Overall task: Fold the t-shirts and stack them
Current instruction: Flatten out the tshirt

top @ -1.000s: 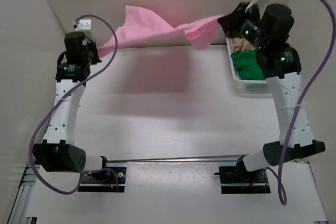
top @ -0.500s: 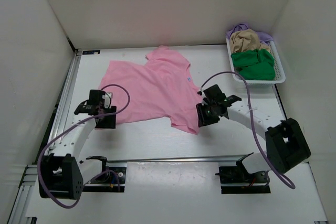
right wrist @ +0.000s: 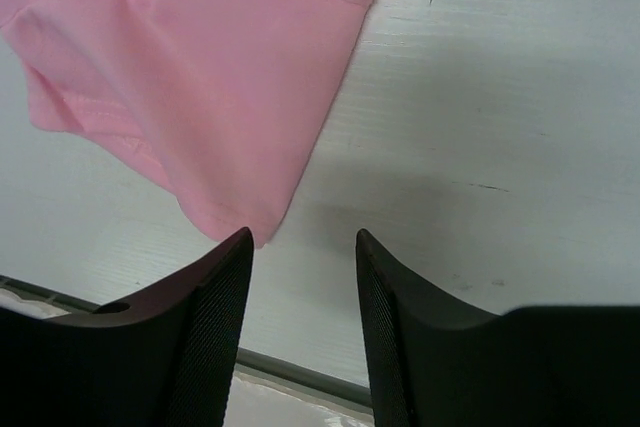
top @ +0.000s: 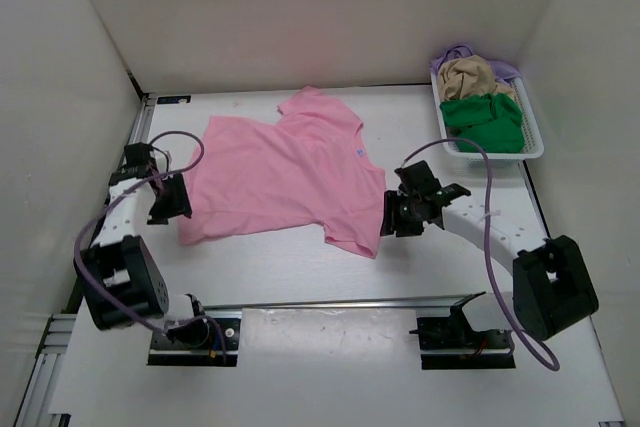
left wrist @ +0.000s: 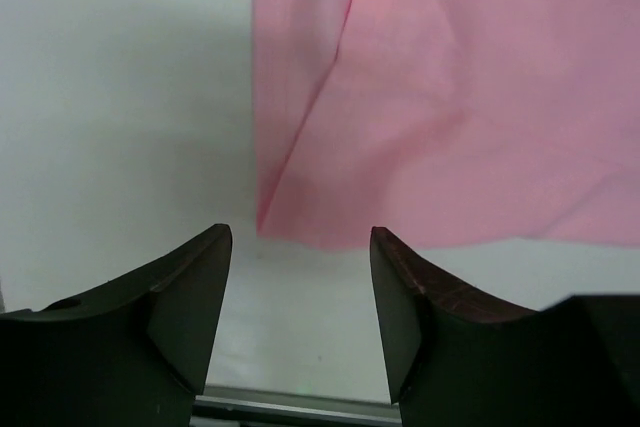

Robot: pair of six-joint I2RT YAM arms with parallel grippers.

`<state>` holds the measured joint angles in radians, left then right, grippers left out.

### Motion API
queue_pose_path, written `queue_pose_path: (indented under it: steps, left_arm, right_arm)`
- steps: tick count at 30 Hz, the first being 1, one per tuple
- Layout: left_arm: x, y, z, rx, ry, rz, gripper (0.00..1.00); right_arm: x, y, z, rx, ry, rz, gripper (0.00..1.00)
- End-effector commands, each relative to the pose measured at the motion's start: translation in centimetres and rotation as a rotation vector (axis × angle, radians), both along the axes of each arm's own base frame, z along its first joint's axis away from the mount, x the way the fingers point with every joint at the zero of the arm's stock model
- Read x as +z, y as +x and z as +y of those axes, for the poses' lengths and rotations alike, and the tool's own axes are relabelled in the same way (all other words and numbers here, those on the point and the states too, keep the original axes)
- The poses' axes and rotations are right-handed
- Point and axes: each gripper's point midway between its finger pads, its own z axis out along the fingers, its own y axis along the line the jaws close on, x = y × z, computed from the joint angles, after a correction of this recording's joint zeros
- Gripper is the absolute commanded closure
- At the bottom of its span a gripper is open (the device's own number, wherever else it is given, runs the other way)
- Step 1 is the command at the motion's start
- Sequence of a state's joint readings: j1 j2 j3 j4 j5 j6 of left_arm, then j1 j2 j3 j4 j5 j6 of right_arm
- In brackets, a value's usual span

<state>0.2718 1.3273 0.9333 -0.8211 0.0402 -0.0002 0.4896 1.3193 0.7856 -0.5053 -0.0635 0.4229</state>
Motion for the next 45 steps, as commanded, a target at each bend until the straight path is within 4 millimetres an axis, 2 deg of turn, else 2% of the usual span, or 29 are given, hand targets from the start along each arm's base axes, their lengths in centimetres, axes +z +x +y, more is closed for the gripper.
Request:
queue_pose_path:
  steps: [1, 2, 5, 7, 11, 12, 13, 15, 23, 27, 29, 31, 32, 33, 38, 39, 41, 42, 45]
  left_arm:
    - [0.6, 4.1, 0.3, -0.019, -0.034, -0.067, 0.32]
    - [-0.4, 4.5, 0.2, -0.023, -0.054, -0.041, 0.33]
    - [-1.0, 6.1, 0.6, -0.023, -0.056, -0.034, 0.37]
    - [-1.7, 6.7, 0.2, -0.035, -0.093, -0.018, 0.4]
    - [-2.7, 7.0, -0.8, -0.062, -0.119, 0.009, 0.51]
    - [-3.5, 6.9, -1.2, -0.07, -0.125, 0.033, 0.52]
    - [-3.7, 7.1, -0.9, -0.065, -0.116, 0.04, 0.57]
    - [-4.3, 7.2, -0.7, -0.06, -0.11, 0.061, 0.61]
    - [-6.4, 6.8, -0.2, -0.052, -0.08, 0.125, 0.6]
    - [-6.3, 7.1, -0.4, -0.056, -0.089, 0.113, 0.6]
    - [-6.0, 7.2, -0.8, -0.064, -0.109, 0.098, 0.65]
    - [-5.7, 7.6, -0.9, -0.068, -0.116, 0.087, 0.73]
    - [-6.0, 7.5, -0.9, -0.068, -0.119, 0.096, 0.78]
    - [-6.0, 7.5, -0.9, -0.068, -0.119, 0.096, 0.9]
    - [-5.8, 7.4, -1.5, -0.078, -0.146, 0.085, 0.9]
    - [-4.7, 7.7, -1.4, -0.08, -0.136, 0.052, 0.9]
    - [-3.8, 7.7, -1.6, -0.085, -0.137, 0.024, 0.9]
    - [-2.5, 7.9, -1.5, -0.088, -0.126, -0.017, 0.9]
    - [-0.4, 7.6, -1.7, -0.096, -0.116, -0.079, 0.9]
  right_arm:
    - [1.1, 1.5, 2.2, -0.042, 0.074, -0.012, 0.5]
    - [1.2, 1.7, 2.4, -0.05, 0.082, -0.018, 0.5]
    - [0.3, 1.1, 2.9, -0.036, 0.083, 0.006, 0.51]
    - [-0.3, 0.2, 3.5, -0.004, 0.072, 0.025, 0.51]
    - [-1.6, -0.9, 3.5, 0.01, 0.055, 0.037, 0.53]
    - [-1.8, -1.0, 3.5, 0.01, 0.056, 0.036, 0.53]
    - [-2.1, -1.2, 3.3, 0.01, 0.051, 0.044, 0.53]
    - [-2.7, -1.7, 3.3, 0.005, 0.052, 0.064, 0.53]
    - [-3.0, -2.0, 3.0, 0.005, 0.046, 0.073, 0.53]
    - [-3.0, -2.0, 3.0, 0.013, 0.043, 0.07, 0.53]
    - [-3.2, -2.2, 3.1, 0.025, 0.043, 0.08, 0.53]
    - [-3.2, -2.4, 3.3, 0.045, 0.057, 0.088, 0.53]
    - [-3.1, -2.5, 3.5, 0.051, 0.066, 0.094, 0.49]
    - [-3.4, -2.8, 3.3, 0.058, 0.053, 0.107, 0.47]
    - [-3.2, -3.2, 3.7, 0.074, 0.081, 0.126, 0.45]
    - [-3.3, -3.4, 3.6, 0.065, 0.078, 0.137, 0.45]
    - [-3.3, -3.1, 3.7, 0.053, 0.074, 0.136, 0.43]
    - [-3.2, -2.9, 3.5, 0.03, 0.078, 0.14, 0.43]
    - [-2.8, -2.0, 3.5, -0.015, 0.104, 0.138, 0.43]
